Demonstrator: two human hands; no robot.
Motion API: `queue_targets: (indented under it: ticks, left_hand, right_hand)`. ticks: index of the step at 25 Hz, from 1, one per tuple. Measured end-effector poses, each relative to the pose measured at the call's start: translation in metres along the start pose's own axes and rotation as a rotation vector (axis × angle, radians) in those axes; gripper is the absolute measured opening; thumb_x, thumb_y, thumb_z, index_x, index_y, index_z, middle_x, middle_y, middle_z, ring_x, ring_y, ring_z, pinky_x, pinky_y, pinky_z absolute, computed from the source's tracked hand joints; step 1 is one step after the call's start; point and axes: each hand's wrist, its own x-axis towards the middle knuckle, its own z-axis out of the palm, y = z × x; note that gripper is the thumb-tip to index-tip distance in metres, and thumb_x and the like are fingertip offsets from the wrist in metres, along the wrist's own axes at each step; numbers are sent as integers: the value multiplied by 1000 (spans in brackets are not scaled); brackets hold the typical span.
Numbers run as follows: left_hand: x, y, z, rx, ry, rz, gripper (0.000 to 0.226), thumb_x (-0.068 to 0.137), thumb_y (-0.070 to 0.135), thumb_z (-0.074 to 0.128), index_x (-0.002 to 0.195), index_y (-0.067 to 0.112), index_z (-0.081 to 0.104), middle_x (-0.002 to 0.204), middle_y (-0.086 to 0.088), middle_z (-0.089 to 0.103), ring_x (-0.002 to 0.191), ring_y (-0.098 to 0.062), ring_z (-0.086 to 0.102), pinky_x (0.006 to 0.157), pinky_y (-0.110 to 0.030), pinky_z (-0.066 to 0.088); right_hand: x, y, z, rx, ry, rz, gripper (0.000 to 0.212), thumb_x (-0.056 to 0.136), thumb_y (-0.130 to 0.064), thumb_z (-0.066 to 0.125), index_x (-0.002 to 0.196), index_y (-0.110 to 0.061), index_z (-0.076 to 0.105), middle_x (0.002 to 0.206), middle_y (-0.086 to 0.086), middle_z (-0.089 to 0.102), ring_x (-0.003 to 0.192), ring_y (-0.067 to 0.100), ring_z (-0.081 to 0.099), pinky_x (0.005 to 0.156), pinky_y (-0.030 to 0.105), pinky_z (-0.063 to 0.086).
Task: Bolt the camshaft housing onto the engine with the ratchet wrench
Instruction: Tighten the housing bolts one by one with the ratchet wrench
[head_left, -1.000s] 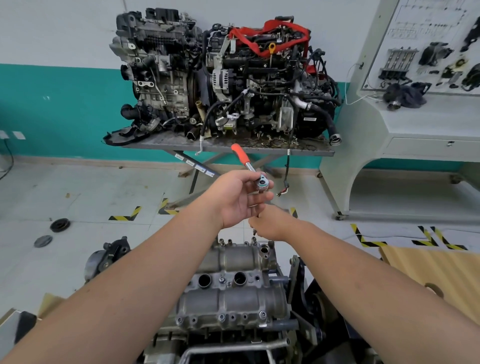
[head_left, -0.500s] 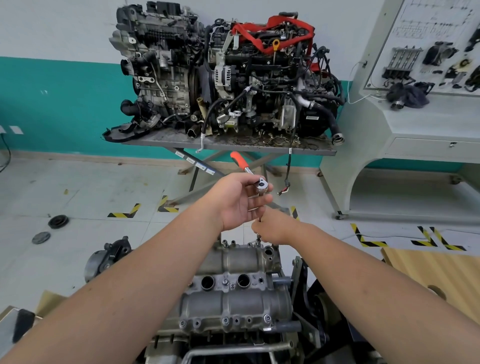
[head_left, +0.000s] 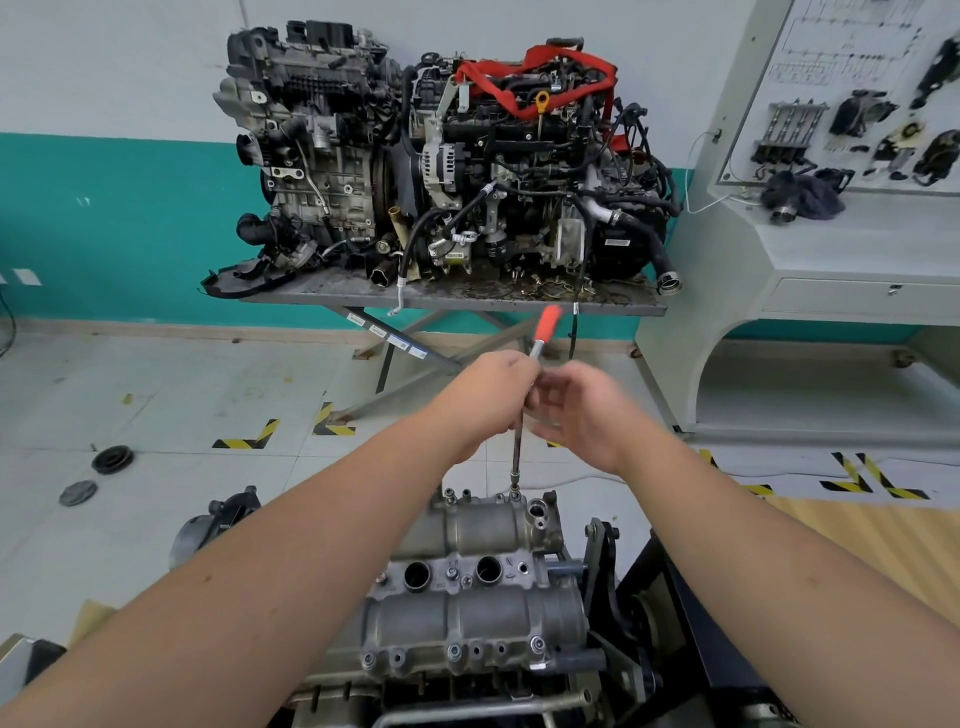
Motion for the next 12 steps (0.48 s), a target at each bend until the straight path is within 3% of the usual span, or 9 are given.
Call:
queue_targets:
  ticks: [2,5,9,11,12]
  left_hand:
    - [1,-2,1,84,-56,93,34,101,28,42,78,12,60,71,0,59,52,-15,46,59,-29,38]
    - [4,-8,-4,3,-114,139,36,103,32,48,79,10,64,80,-4,54,56,-15,46,61,-27,44]
    - [5,-22,-12,-324,-127,61,35,105,35,43,102,13,71,91,-5,64,64,-13,56,67,-23,49]
    - [4,-38,-11,-405,-74,-41,42,106,43,36,116,16,67,106,0,71,83,-15,66,78,-29,48]
    - [2,-49,-10,-313,-36,-66,42,105,45,35,119,19,65,113,4,71,94,-15,66,82,-32,47]
  right_hand:
    - [-5,-11,5,301,-110,-48,30,80,-41,64,92,-15,71,79,5,62,66,21,56,78,40,42]
    - [-6,-3,15,399,-145,-160,29,78,-32,72,104,-20,72,103,11,69,91,30,56,85,47,38]
    - [-4,13,27,287,21,-344,19,98,-20,59,104,-27,76,106,6,74,101,26,65,88,44,52]
    - [-3,21,27,34,200,-537,21,101,-24,57,108,-29,75,123,0,70,117,15,64,103,38,50]
    - [-3,25,26,-182,292,-674,22,100,-24,57,113,-26,74,134,-2,64,125,9,58,108,32,45]
